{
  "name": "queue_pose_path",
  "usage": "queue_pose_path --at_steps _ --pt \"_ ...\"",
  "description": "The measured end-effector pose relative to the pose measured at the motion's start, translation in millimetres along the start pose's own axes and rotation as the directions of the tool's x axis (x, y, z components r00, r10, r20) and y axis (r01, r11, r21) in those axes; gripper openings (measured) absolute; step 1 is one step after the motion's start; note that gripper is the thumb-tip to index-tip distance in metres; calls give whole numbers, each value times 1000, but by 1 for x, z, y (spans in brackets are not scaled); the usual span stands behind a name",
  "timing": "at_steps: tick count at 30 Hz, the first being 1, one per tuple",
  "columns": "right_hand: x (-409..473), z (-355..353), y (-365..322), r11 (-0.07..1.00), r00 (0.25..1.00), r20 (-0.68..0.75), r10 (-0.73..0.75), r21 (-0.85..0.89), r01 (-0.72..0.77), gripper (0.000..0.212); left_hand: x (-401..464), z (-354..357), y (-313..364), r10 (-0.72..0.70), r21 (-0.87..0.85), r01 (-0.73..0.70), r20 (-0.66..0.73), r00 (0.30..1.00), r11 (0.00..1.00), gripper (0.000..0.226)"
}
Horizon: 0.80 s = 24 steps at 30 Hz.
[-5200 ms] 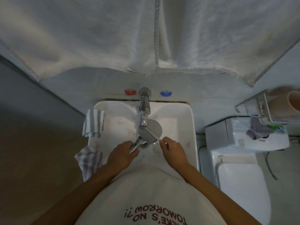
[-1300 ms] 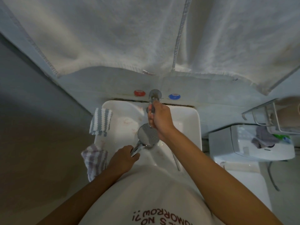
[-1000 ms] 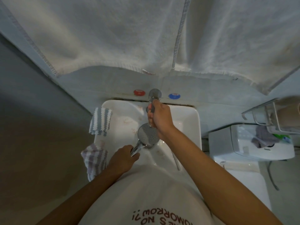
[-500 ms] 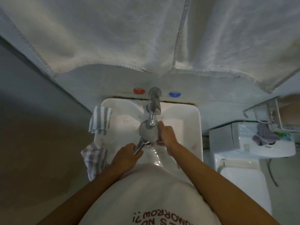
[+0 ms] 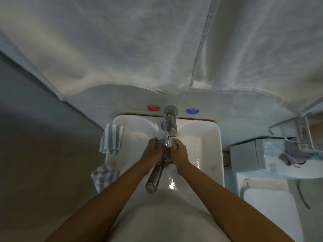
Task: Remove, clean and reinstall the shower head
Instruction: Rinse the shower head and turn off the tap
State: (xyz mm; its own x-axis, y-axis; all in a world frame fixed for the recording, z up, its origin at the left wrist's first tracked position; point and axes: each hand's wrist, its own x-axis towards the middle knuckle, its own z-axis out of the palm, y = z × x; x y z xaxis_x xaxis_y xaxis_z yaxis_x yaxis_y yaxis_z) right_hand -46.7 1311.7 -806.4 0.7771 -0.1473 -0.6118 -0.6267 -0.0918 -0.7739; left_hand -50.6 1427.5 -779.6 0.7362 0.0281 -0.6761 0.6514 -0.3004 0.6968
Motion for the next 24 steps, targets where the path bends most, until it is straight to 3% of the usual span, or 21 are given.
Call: queue_pose_path --at_steps 4,7,11,14,18,21,24 --pt "2 3 -6 999 998 -61 20 -45 -22 26 17 13 4 75 242 -35 -156 985 970 55" --pt "4 2 -1 993 995 -96 33 -113 -44 30 22 20 3 38 277 20 -202 979 961 32" --pt "1 7 0 955 997 -81 -10 -298 -14 33 30 23 -3 -69 243 152 -318 945 958 38" --pt "2 10 -3 888 993 -105 -50 -459 -4 25 26 31 -4 -29 324 102 -221 975 941 35" --pt "10 4 -7 871 992 -110 57 -480 -103 25 19 36 -9 98 470 -68 -40 994 880 39" --pt "12 6 -10 828 987 -123 104 -539 -154 33 22 32 -11 71 469 -28 -76 995 883 35" --pt "12 10 -10 796 997 -14 82 -600 -74 34 36 24 -15 0 398 77 -191 982 914 33"
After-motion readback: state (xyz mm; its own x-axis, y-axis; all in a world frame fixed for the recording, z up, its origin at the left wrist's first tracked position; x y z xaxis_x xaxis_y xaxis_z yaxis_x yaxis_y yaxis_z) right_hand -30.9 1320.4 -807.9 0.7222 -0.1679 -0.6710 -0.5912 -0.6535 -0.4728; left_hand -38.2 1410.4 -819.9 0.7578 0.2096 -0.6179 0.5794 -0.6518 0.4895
